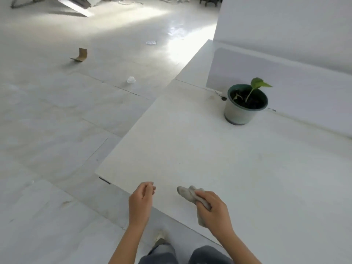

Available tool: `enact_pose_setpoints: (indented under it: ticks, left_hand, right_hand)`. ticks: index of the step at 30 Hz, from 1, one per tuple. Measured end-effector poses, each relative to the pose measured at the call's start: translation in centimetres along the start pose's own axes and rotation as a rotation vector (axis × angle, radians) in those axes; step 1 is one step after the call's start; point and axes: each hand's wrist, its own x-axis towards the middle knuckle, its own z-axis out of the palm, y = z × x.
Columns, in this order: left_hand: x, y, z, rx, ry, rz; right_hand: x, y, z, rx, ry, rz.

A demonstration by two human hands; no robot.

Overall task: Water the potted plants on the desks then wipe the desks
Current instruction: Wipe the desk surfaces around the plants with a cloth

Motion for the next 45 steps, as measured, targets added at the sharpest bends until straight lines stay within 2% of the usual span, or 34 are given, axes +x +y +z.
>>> enact_pose_setpoints:
  ticks: [5,9,12,14,17,20,24,26,29,31,35,40,42,45]
  left_hand:
    - [4.5,2.5,4.9,0.143,-0.205,0.149]
    - [8.3,4.7,9.0,0.306,-0.234,0.265]
    - [11.1,6.0,11.5,0.554,-0.255,0.405]
    - [13.9,5.7,13.1,0.768,-0.34,0.367]
    - [16.7,4.5,14.3,0.988,-0.345,0.359]
    - [17.2,4.0,14.5,1.071,-0.394,0.328]
    - [17.5,4.1,15.0,1.071,-0.393,0.29]
    - [17.5,4.2,15.1,1.079,-0.379,0.252]
    - [17.6,4.4,15.3,1.099,-0.37,0.23]
    - [17.6,4.4,15.2,1.12,-0.36,0.223]
    - [17.6,4.6,15.4,1.125,-0.347,0.222]
    - [17.6,4.5,15.4,1.123,-0.297,0.244]
    - [17.5,4.6,15.5,1.115,-0.283,0.26]
    - [17.5,4.5,15.6,1.103,-0.247,0.286]
  right_hand:
    - [1.7,0.5,-2.0,0.078,0.143,0.153]
    - [3.7,0.9,-4.1,0.127,0.274,0.195]
    - [5.7,1.8,-6.3,0.134,0.36,0.229]
    - [7.4,2.5,-8.2,0.1,0.418,0.24]
    - [10.2,3.1,-11.6,0.067,0.504,0.252]
    - [13.8,3.3,-15.6,0.056,0.589,0.271]
    - [19.2,3.4,-20.0,-0.149,0.707,0.21]
    - [22.3,4.2,-21.0,-0.255,0.654,0.239]
    - [25.8,6.4,-21.0,-0.422,0.431,0.382]
    - [26.9,7.9,-20.2,-0.443,0.355,0.43]
    - [25.7,9.3,-17.9,-0.541,0.341,0.416]
    - [19.6,10.8,-15.5,-0.609,0.335,0.386]
    - [16.7,10.7,-12.8,-0.638,0.38,0.342]
    - [13.3,9.1,-7.5,-0.653,0.356,0.199]
